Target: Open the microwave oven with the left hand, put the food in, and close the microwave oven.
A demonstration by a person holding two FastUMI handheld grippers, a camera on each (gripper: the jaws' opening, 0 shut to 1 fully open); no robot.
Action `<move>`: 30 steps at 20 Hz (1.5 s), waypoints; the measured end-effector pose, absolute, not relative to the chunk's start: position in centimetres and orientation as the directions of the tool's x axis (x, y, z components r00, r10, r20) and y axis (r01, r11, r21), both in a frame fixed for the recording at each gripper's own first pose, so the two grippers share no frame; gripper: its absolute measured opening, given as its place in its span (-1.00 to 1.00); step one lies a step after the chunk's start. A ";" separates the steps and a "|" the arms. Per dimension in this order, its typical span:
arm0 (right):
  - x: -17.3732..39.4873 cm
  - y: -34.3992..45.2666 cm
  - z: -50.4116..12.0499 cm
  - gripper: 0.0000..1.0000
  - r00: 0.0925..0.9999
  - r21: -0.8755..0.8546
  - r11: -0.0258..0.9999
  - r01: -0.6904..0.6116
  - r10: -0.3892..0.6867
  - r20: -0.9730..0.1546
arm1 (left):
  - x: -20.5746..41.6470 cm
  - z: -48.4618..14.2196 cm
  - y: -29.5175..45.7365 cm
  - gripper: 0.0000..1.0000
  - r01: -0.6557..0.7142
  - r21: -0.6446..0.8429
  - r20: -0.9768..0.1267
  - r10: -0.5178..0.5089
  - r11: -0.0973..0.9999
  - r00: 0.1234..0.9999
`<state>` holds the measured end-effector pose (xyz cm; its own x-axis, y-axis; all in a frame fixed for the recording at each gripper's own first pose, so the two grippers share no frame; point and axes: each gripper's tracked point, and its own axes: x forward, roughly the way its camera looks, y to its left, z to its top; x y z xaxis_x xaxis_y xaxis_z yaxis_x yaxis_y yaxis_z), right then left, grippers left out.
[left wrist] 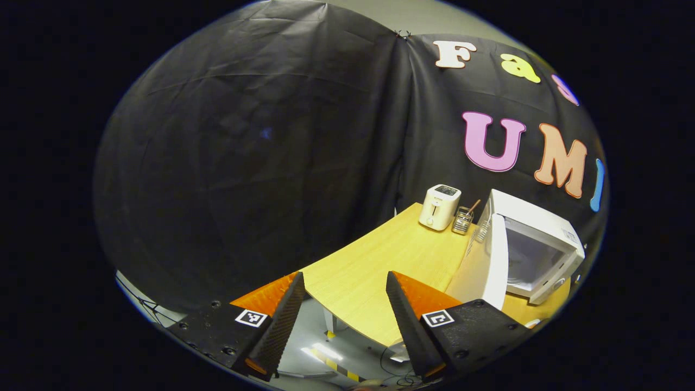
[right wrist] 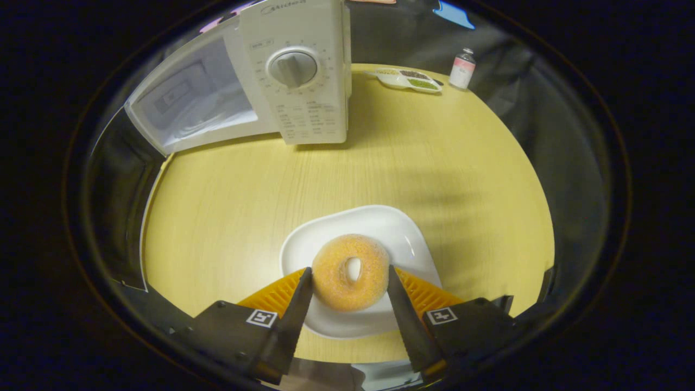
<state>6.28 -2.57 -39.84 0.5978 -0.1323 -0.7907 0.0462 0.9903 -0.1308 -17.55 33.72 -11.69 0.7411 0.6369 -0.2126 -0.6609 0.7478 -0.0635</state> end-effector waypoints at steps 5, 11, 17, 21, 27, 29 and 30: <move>5.7 0.1 -37.8 0.41 0.640 -0.048 0.996 0.070 -0.082 -0.764 | -14.7 -12.1 33.8 0.77 -0.623 -0.068 -0.219 0.598 0.779 0.771; 6.2 7.8 -35.5 0.42 0.700 0.263 0.958 0.113 0.111 -0.705 | -14.1 -13.1 34.1 0.77 -0.604 -0.091 -0.233 0.573 0.792 0.786; 8.8 13.5 -34.9 0.52 0.771 0.414 0.903 0.112 0.183 -0.609 | -14.1 -14.4 34.6 0.77 -0.613 -0.098 -0.264 0.573 0.784 0.775; 11.6 16.9 -34.1 0.41 0.814 0.461 0.883 0.092 0.200 -0.545 | -14.3 -15.0 35.0 0.77 -0.619 -0.090 -0.278 0.577 0.780 0.768; 17.0 21.6 -33.1 0.39 0.857 0.534 0.836 0.124 0.182 -0.483 | -14.5 -16.1 35.3 0.77 -0.614 -0.074 -0.305 0.568 0.786 0.764; 18.9 22.5 -32.6 0.39 0.877 0.527 0.839 0.134 0.148 -0.457 | -14.1 -16.2 35.4 0.77 -0.612 -0.080 -0.310 0.564 0.787 0.766; 20.0 22.9 -32.2 0.39 0.889 0.525 0.841 0.134 0.132 -0.438 | -14.0 -16.3 35.5 0.77 -0.610 -0.084 -0.308 0.562 0.788 0.768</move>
